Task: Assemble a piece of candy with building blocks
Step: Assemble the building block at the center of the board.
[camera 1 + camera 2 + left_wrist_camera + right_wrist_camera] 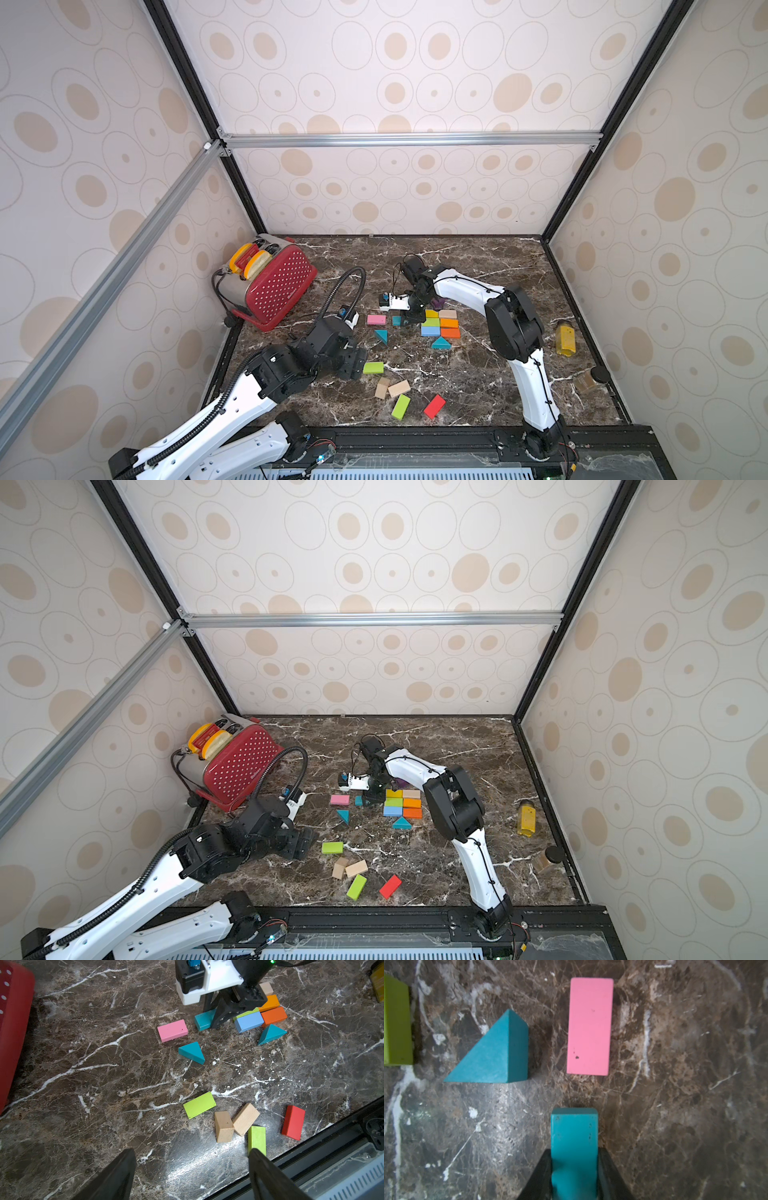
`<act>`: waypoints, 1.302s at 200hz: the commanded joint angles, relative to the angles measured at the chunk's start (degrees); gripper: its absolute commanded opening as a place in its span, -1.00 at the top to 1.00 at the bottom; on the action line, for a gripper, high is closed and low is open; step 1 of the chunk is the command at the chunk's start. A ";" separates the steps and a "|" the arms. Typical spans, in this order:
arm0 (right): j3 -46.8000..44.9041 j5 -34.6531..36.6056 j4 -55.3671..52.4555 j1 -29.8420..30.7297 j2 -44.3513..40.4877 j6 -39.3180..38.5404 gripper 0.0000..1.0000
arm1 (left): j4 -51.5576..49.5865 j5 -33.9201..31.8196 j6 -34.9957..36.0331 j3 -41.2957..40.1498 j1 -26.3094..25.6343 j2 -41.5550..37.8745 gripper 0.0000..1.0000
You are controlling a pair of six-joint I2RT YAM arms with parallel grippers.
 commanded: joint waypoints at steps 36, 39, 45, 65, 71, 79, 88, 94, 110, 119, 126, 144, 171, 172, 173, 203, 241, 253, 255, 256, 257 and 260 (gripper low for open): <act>5.18 -0.29 -2.03 -0.03 5.76 -0.36 0.34 | 0.79 -1.12 1.08 -0.27 0.38 -0.23 -0.75; 5.44 -0.38 -2.17 0.03 6.03 -0.37 0.34 | 0.83 -1.10 1.08 -0.29 0.38 -0.25 -0.75; 6.04 -0.24 -2.31 0.03 6.50 -0.39 0.34 | 0.88 -1.19 1.10 -0.29 0.37 -0.31 -0.74; 7.81 -0.11 -3.13 0.12 7.80 -0.18 0.34 | 0.88 -1.28 1.08 -0.42 0.38 -0.16 -0.75; 8.28 -0.11 -3.50 0.12 8.04 -0.17 0.34 | 0.86 -1.27 1.08 -0.42 0.38 -0.15 -0.74; 8.72 -0.35 -4.09 0.09 8.30 -0.45 0.34 | 0.92 -1.28 1.10 -0.39 0.38 -0.24 -0.74; 8.80 -0.87 -4.51 0.24 8.30 -0.93 0.34 | 0.97 -1.36 1.08 -0.45 0.37 -0.24 -0.75; 8.57 -1.08 -4.47 0.22 8.24 -1.07 0.34 | 0.94 -1.42 1.09 -0.46 0.37 -0.31 -0.75; 8.39 -1.25 -4.39 0.47 8.15 -1.38 0.34 | 0.97 -1.54 1.08 -0.47 0.31 -0.24 -0.75; 8.51 -0.91 -4.60 0.77 8.32 -1.53 0.33 | 0.96 -1.63 1.08 -0.47 0.38 -0.16 -0.75; 8.75 -0.51 -4.84 1.03 8.55 -1.53 0.33 | 0.97 -1.72 1.03 -0.47 0.35 -0.11 -0.75; 8.69 -0.41 -5.05 1.52 8.75 -1.59 0.33 | 0.96 -1.87 0.99 -0.47 0.33 -0.09 -0.75; 9.03 0.59 -4.62 2.09 9.51 -0.49 0.31 | 0.95 -1.98 1.00 -0.55 0.38 -0.15 -0.75; 9.08 0.71 -4.62 2.10 9.57 -0.42 0.31 | 0.96 -1.98 0.99 -0.55 0.38 -0.15 -0.75; 9.20 0.77 -4.61 2.10 9.60 -0.29 0.31 | 1.01 -1.98 0.99 -0.55 0.38 -0.15 -0.75; 9.95 1.02 -5.06 2.16 10.42 0.67 0.26 | 0.92 -2.07 0.99 -0.55 0.38 -0.07 -0.75; 9.72 1.19 -5.24 2.15 10.08 0.79 0.12 | 0.95 -2.07 0.99 -0.55 0.35 0.01 -0.75; 9.37 1.26 -5.46 2.14 9.53 0.47 0.02 | 0.97 -1.98 1.07 -0.55 0.38 0.11 -0.75; 9.28 1.24 -5.44 2.24 9.43 0.41 0.00 | 0.97 -1.98 1.12 -0.55 0.33 0.11 -0.75; 9.25 1.30 -5.46 2.26 9.35 0.43 -0.01 | 1.01 -1.98 1.05 -0.55 0.35 0.11 -0.75; 9.19 1.28 -5.43 2.27 9.27 0.44 -0.03 | 0.99 -1.98 1.06 -0.55 0.37 0.11 -0.75; 9.02 1.45 -5.34 2.22 9.01 0.43 -0.07 | 0.90 -1.98 1.07 -0.51 0.35 0.11 -0.75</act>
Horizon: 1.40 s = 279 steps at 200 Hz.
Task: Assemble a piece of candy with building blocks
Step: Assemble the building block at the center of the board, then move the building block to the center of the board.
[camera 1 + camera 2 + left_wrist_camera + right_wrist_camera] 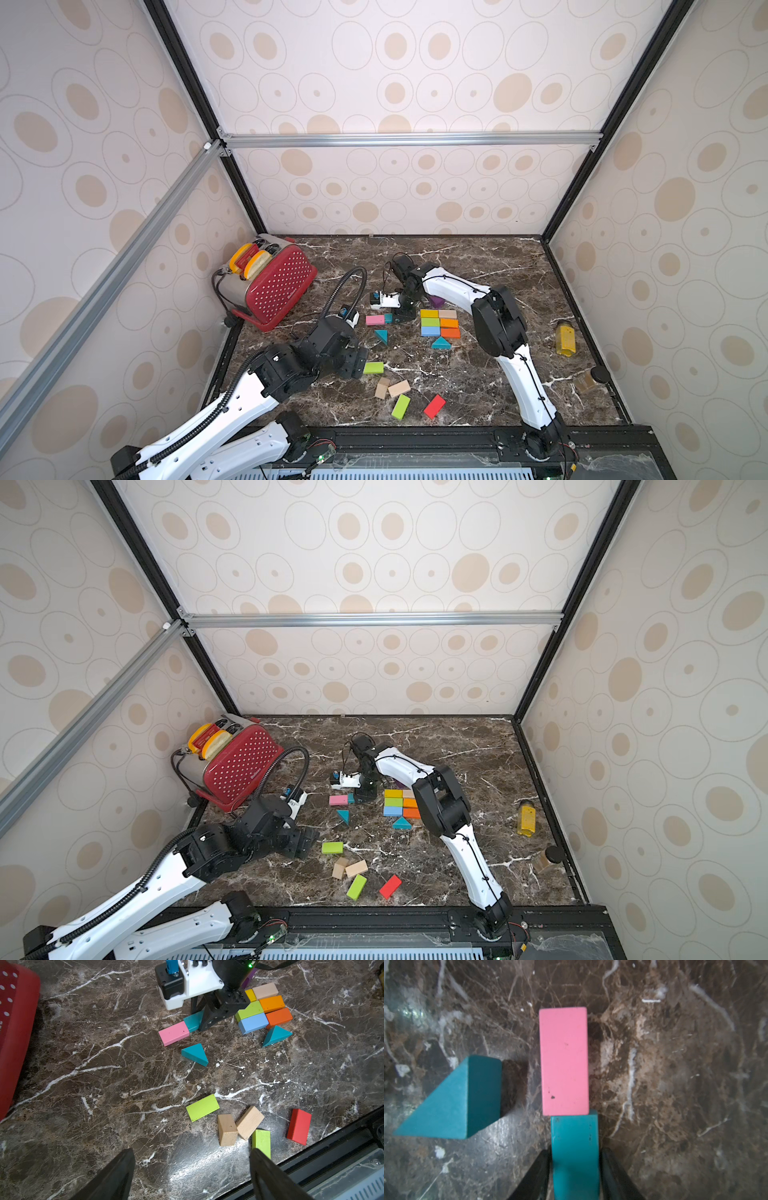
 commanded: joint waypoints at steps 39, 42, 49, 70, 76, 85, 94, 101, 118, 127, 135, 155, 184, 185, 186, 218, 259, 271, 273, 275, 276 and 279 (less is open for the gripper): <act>-4.26 1.75 0.96 0.16 -4.92 3.17 -0.45 | 0.08 -1.30 0.53 0.15 0.35 0.02 -0.75; -4.45 1.54 1.17 0.03 -5.66 3.47 -0.46 | 0.03 -1.21 0.40 0.15 0.37 0.02 -0.75; -5.07 1.07 2.02 -0.36 -7.53 4.87 -0.47 | 0.08 -0.74 0.18 0.21 0.38 0.11 -0.76; -7.61 -0.79 3.76 -1.93 -13.97 10.40 -0.49 | -1.18 0.06 -3.86 0.73 0.38 0.71 -0.76; -9.34 -1.21 5.06 -2.33 -16.32 12.43 -0.49 | -0.35 1.70 -4.13 0.16 0.37 0.87 -0.75; -13.63 -2.38 7.94 -2.93 -20.79 15.12 -0.49 | 1.04 4.02 -3.90 -0.91 0.37 1.21 -0.73; -19.47 -3.30 12.36 -3.38 -25.67 18.02 -0.49 | 1.60 4.99 -3.45 -0.90 0.35 2.17 -0.72; -24.22 -3.61 16.47 -3.55 -29.68 20.46 -0.49 | 1.61 5.17 -3.11 0.09 0.36 3.42 -0.72; -35.79 -4.25 24.47 -3.57 -38.69 26.40 -0.49 | 2.41 5.63 -1.70 2.55 0.31 7.90 -0.72; -41.28 -3.82 27.90 -3.59 -42.98 29.74 -0.48 | 2.94 3.58 -2.54 2.91 0.38 10.68 -0.68; -46.02 -3.12 31.16 -3.57 -46.58 33.16 -0.47 | 3.05 2.87 -4.00 3.34 0.37 13.52 -0.64; -55.59 -1.78 36.53 -3.52 -54.12 38.83 -0.46 | 9.38 5.25 -6.70 2.25 0.36 18.83 -0.63; -60.80 7.57 37.94 -3.72 -59.95 42.46 -0.46 | 14.18 -3.37 -10.97 3.99 0.33 27.14 -0.76; -60.77 7.70 37.79 -3.74 -60.06 42.46 -0.46 | 14.18 -3.60 -11.04 4.18 0.31 27.56 -0.77; -60.72 7.86 37.53 -3.79 -60.12 42.46 -0.46 | 14.18 -3.85 -11.07 4.45 0.30 27.94 -0.77; -62.35 11.18 36.66 -4.26 -62.47 42.46 -0.47 | 16.60 -3.99 -15.06 10.29 0.62 40.73 -0.78; -64.13 11.38 38.32 -5.62 -62.28 42.45 -0.47 | 16.34 -8.64 -22.36 14.92 1.08 48.30 -0.79; -64.14 11.36 38.33 -5.72 -61.80 42.37 -0.47 | 16.37 -8.80 -25.00 15.39 1.74 49.12 -0.76; -64.10 11.36 38.33 -5.74 -61.73 42.37 -0.47 | 16.48 -8.94 -25.49 15.36 1.88 49.21 -0.76; -64.09 11.40 38.29 -5.68 -61.65 42.28 -0.47 | 16.53 -9.11 -26.16 15.31 1.92 49.23 -0.75; -64.09 11.42 38.31 -5.69 -61.62 42.28 -0.47 | 16.59 -9.24 -26.45 15.29 1.98 49.24 -0.75; -64.13 11.36 38.40 -5.69 -61.55 42.28 -0.47 | 16.68 -9.40 -27.46 15.16 2.20 49.32 -0.75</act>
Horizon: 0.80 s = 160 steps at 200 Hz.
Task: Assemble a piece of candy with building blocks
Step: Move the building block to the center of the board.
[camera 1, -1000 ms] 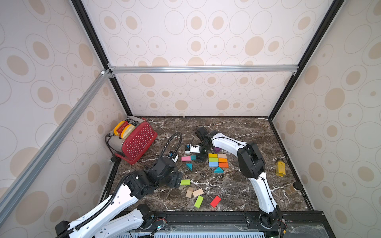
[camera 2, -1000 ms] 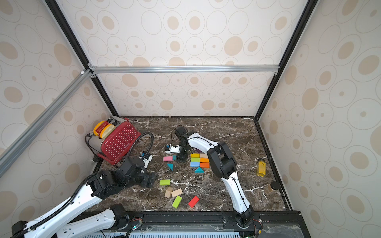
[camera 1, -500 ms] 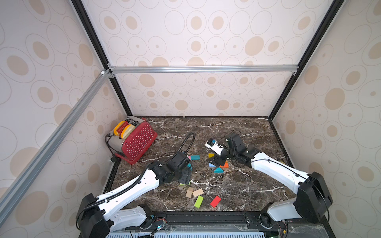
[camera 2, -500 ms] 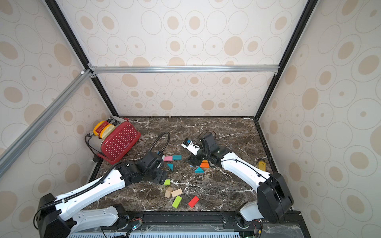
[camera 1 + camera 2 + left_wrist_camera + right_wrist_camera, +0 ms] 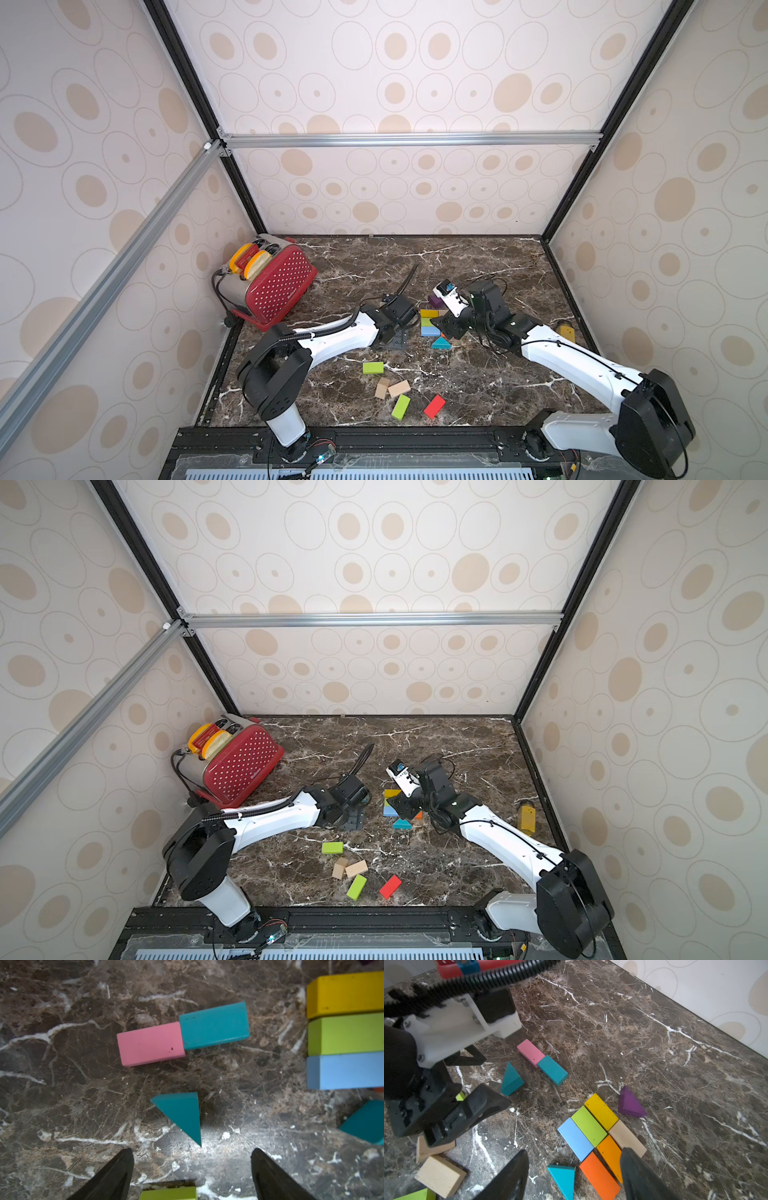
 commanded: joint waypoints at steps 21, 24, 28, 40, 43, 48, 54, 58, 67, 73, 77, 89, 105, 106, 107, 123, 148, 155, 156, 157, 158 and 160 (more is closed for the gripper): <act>-0.82 1.33 1.04 -0.32 0.88 0.37 -0.47 | 2.01 -3.02 -15.57 1.89 3.12 1.36 -0.72; -0.90 1.51 1.12 -0.30 0.80 0.42 -0.47 | 1.82 -2.83 -16.34 2.15 3.30 1.63 -0.71; -0.95 1.74 1.20 -0.33 0.77 0.41 -0.47 | 1.18 -2.68 -17.37 2.75 3.46 2.07 -0.68; -1.28 2.14 1.44 -0.34 0.66 0.28 -0.47 | -1.21 -3.34 -20.17 5.17 3.45 3.62 -0.66; -1.35 2.09 1.52 -0.34 0.60 0.28 -0.47 | -2.91 -3.48 -20.93 5.78 3.51 3.99 -0.66; -1.49 2.24 1.69 -0.34 0.51 0.31 -0.47 | -4.40 -3.83 -22.30 6.61 3.47 4.49 -0.65; -1.63 2.41 1.77 -0.42 0.55 0.40 -0.47 | -5.78 -4.29 -24.03 7.57 3.51 5.14 -0.65; -1.68 2.41 1.70 -0.47 0.59 0.40 -0.47 | -6.59 -4.49 -24.99 8.13 3.60 5.58 -0.65; -1.79 2.59 1.70 -0.42 0.68 0.33 -0.47 | -7.73 -4.74 -26.15 9.20 3.61 6.51 -0.64; -1.90 2.83 1.68 -0.55 0.77 0.25 -0.47 | -8.36 -4.64 -27.07 9.70 3.65 7.05 -0.64; -1.91 3.05 1.58 -0.54 0.85 0.16 -0.47 | -8.80 -4.38 -27.83 9.95 3.74 7.33 -0.64; -2.07 3.60 1.49 -0.53 1.10 -0.04 -0.47 | -8.31 -3.12 -29.12 9.76 4.08 7.92 -0.60; -2.38 4.15 1.53 -0.59 1.43 -0.18 -0.47 | -7.89 -1.66 -30.90 9.36 4.22 8.56 -0.53; -2.40 4.17 1.55 -0.59 1.45 -0.14 -0.47 | -7.95 -1.60 -30.98 9.38 4.22 8.62 -0.53; -2.46 4.18 1.56 -0.60 1.42 -0.08 -0.47 | -7.98 -1.52 -31.11 9.39 4.22 8.65 -0.53; -2.81 3.96 1.92 -0.67 1.60 0.07 -0.47 | -7.59 -0.63 -31.75 9.40 4.23 9.34 -0.51; -3.13 3.80 2.05 -0.63 1.96 -0.05 -0.47 | -8.12 -0.35 -31.32 10.69 4.25 11.07 -0.46; -3.12 3.90 1.93 -0.67 2.00 -0.18 -0.47 | -7.87 -0.14 -31.41 10.71 4.23 11.48 -0.45; -3.12 3.91 1.88 -0.68 2.00 -0.18 -0.47 | -7.85 -0.09 -31.41 10.71 4.27 11.48 -0.44; -3.12 3.96 1.86 -0.64 2.04 -0.19 -0.47 | -7.80 -0.06 -31.41 10.71 4.25 11.53 -0.44; -3.12 4.03 1.85 -0.66 2.07 -0.19 -0.47 | -7.73 -0.05 -31.41 10.72 4.24 11.55 -0.44; -3.12 4.01 1.84 -0.66 2.11 -0.23 -0.47 | -7.64 0.02 -31.41 10.65 4.23 11.63 -0.43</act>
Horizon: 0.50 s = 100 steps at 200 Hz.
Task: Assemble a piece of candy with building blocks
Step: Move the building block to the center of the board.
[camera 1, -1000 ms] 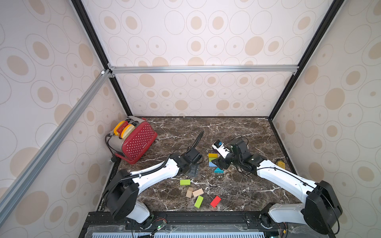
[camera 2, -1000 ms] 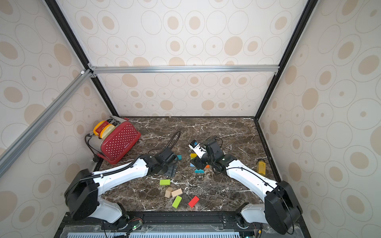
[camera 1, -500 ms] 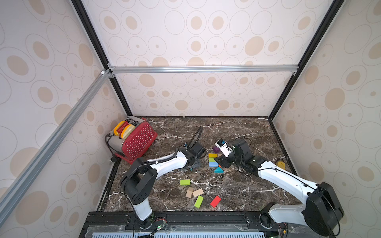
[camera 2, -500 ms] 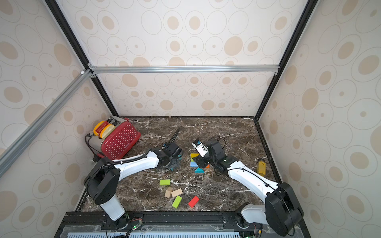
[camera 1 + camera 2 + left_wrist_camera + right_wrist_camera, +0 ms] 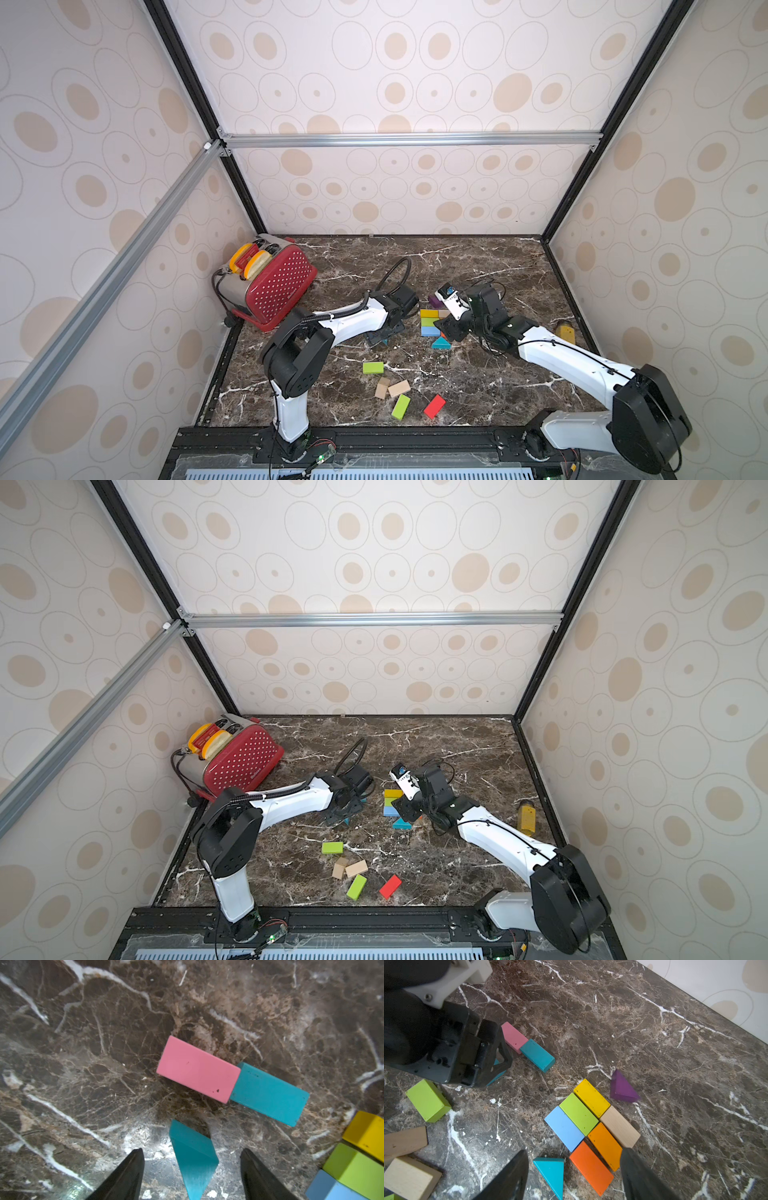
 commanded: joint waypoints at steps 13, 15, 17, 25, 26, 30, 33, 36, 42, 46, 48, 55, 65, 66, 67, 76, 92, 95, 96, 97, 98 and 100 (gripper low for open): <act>-0.74 0.84 0.37 -0.30 1.09 -0.29 -0.47 | -1.49 0.73 -2.71 1.72 0.47 1.91 -0.40; -0.74 0.84 0.37 -0.28 1.15 -0.31 -0.47 | -1.37 0.86 -2.77 1.62 0.47 1.98 -0.39; -0.74 0.84 0.42 -0.27 1.12 -0.36 -0.47 | -1.27 0.95 -2.74 1.62 0.55 2.04 -0.39; -0.79 0.84 0.45 -0.31 1.28 -0.27 -0.47 | -0.79 1.43 -2.68 1.39 0.56 2.39 -0.35; -0.76 0.84 0.45 -0.29 1.32 -0.26 -0.47 | -0.78 1.49 -2.66 1.37 0.60 2.37 -0.35; -0.76 0.76 0.47 -0.34 1.44 -0.26 -0.47 | -0.61 1.61 -2.59 1.36 0.57 2.51 -0.33; -0.74 0.73 0.42 -0.35 1.52 -0.32 -0.47 | -0.55 1.71 -2.53 1.41 0.56 2.62 -0.31; -0.74 0.70 0.42 -0.34 1.54 -0.32 -0.47 | -0.54 1.78 -2.49 1.41 0.59 2.62 -0.30; -0.70 0.68 0.38 -0.35 1.70 -0.29 -0.47 | -0.51 1.72 -2.42 1.36 0.61 2.55 -0.28; -0.76 0.72 0.38 -0.31 1.80 -0.28 -0.47 | -0.52 1.49 -2.38 1.28 0.64 2.41 -0.27; -0.72 0.74 0.37 -0.30 1.81 -0.28 -0.47 | -0.44 1.35 -2.32 1.14 0.62 2.33 -0.27; -0.74 0.75 0.41 -0.30 1.97 -0.40 -0.47 | -0.52 0.75 -2.11 1.01 0.57 2.04 -0.26; -0.74 0.79 0.37 -0.28 2.23 -0.31 -0.47 | -0.81 -0.21 -2.01 0.80 0.63 1.45 -0.24; -0.74 0.82 0.37 -0.32 2.24 -0.28 -0.47 | -0.79 -0.26 -2.07 0.73 0.64 1.38 -0.24; -0.74 0.78 0.37 -0.34 2.24 -0.31 -0.47 | -0.78 -0.37 -2.05 0.69 0.55 1.30 -0.24; -0.66 0.55 0.42 -0.29 2.47 -0.19 -0.47 | -0.54 -0.72 -1.92 0.33 0.56 0.81 -0.22; -0.65 0.23 0.40 -0.34 2.73 -0.14 -0.47 | 0.00 -0.87 -1.80 -0.28 0.54 0.73 -0.14; -0.63 0.16 0.38 -0.34 2.77 -0.14 -0.47 | 0.14 -0.79 -1.76 -0.25 0.57 0.81 -0.13; -0.60 0.15 0.42 -0.35 2.77 -0.11 -0.47 | 0.12 -0.77 -1.77 -0.24 0.61 0.84 -0.12; -0.58 0.14 0.39 -0.31 2.82 -0.09 -0.47 | 0.16 -0.75 -1.77 -0.23 0.62 0.85 -0.12; -0.57 0.14 0.38 -0.33 2.84 -0.09 -0.47 | 0.18 -0.70 -1.77 -0.23 0.68 0.86 -0.12; -0.59 0.09 0.35 -0.35 2.86 -0.08 -0.47 | 0.19 -0.56 -1.77 -0.23 0.69 0.93 -0.11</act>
